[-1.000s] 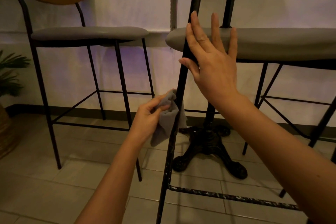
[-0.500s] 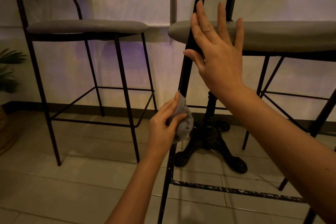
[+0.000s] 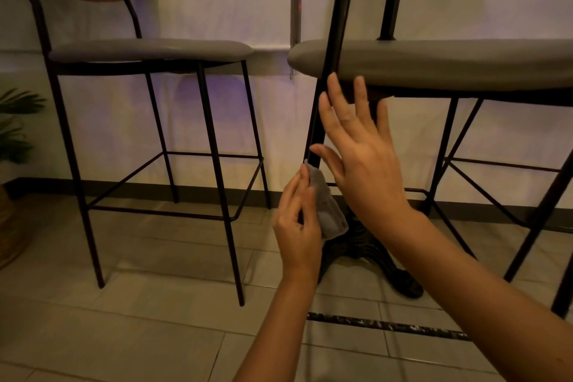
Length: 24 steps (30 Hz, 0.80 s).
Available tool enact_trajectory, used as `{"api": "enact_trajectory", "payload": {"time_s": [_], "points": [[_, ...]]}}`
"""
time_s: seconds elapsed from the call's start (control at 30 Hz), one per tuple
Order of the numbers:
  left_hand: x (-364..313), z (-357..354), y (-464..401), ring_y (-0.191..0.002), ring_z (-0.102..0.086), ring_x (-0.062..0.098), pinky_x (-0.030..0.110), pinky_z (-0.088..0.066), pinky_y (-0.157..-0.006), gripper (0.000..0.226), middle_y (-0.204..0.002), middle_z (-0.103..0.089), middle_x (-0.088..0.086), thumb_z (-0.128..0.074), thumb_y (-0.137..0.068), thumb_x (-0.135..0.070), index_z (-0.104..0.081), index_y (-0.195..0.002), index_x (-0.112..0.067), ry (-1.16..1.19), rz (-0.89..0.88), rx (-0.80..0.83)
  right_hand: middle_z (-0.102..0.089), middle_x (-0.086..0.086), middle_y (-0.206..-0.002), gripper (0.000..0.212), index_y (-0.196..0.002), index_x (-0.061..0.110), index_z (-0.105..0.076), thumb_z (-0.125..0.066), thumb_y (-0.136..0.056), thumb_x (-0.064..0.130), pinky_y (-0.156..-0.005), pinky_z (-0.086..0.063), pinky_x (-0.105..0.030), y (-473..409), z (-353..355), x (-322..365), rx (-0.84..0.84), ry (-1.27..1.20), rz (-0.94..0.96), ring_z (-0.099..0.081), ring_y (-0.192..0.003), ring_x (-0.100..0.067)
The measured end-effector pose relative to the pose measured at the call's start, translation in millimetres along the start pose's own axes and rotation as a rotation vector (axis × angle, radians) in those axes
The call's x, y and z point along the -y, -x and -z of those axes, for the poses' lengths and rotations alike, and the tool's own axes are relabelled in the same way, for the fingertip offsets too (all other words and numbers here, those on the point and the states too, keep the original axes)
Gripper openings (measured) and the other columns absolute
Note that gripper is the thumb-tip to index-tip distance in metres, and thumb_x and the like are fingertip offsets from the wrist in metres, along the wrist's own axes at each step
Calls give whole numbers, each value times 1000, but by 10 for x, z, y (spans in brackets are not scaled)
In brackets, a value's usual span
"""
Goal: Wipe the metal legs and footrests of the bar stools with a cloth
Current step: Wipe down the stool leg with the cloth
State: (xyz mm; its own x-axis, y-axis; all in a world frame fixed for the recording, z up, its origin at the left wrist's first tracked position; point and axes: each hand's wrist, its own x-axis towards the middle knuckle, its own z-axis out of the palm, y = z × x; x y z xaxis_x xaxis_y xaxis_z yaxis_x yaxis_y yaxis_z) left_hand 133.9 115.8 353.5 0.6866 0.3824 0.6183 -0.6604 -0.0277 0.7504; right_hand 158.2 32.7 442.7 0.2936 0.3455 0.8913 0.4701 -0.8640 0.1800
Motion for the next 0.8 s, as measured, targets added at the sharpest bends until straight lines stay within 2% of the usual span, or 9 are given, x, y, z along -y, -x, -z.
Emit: {"api": "enact_trajectory", "payload": {"time_s": [0.07,0.27,0.5,0.63,0.8], "points": [[20,-8,19,-122,-47,2,29,-43,-101,33,-127,-54,-8,-42,-96,-18,-49,-127,-18,6,-12,-24,-25,-14,-151,62,-143,5,-27,-56,-92,25,-112,-18,-53,64,-64,-8,23,-49,-13,-15,-140,-34],[92,-37,16,-118,-49,-2,28,-43,-100,38,-122,-54,-14,-52,-91,-2,-50,-122,-24,-50,-24,-86,-24,-16,-151,61,-143,5,-26,-49,-91,27,-112,-20,-51,88,-129,-23,34,-100,-22,-15,-140,-34],[212,46,144,-117,-53,9,43,-46,-98,38,-122,-58,-7,-53,-89,-8,-53,-121,-28,-49,-27,-110,-23,-14,-151,60,-143,6,-26,-47,-92,29,-112,-17,-50,94,-151,-22,30,-90,-24,-14,-140,-32],[172,35,169,-113,-55,7,39,-47,-97,36,-118,-60,-5,-56,-88,-3,-56,-118,-24,-34,33,-134,-23,-13,-151,60,-143,6,-26,-51,-92,25,-112,-17,-50,97,-147,-10,22,-103,-34,-14,-140,-33],[87,34,27,-113,-55,5,39,-48,-97,36,-118,-61,-3,-57,-88,-5,-53,-121,-16,-85,-16,-84,-25,-14,-151,64,-143,6,-28,-58,-90,23,-112,-17,-51,93,-131,-5,30,-95,-35,-15,-139,-35]]}}
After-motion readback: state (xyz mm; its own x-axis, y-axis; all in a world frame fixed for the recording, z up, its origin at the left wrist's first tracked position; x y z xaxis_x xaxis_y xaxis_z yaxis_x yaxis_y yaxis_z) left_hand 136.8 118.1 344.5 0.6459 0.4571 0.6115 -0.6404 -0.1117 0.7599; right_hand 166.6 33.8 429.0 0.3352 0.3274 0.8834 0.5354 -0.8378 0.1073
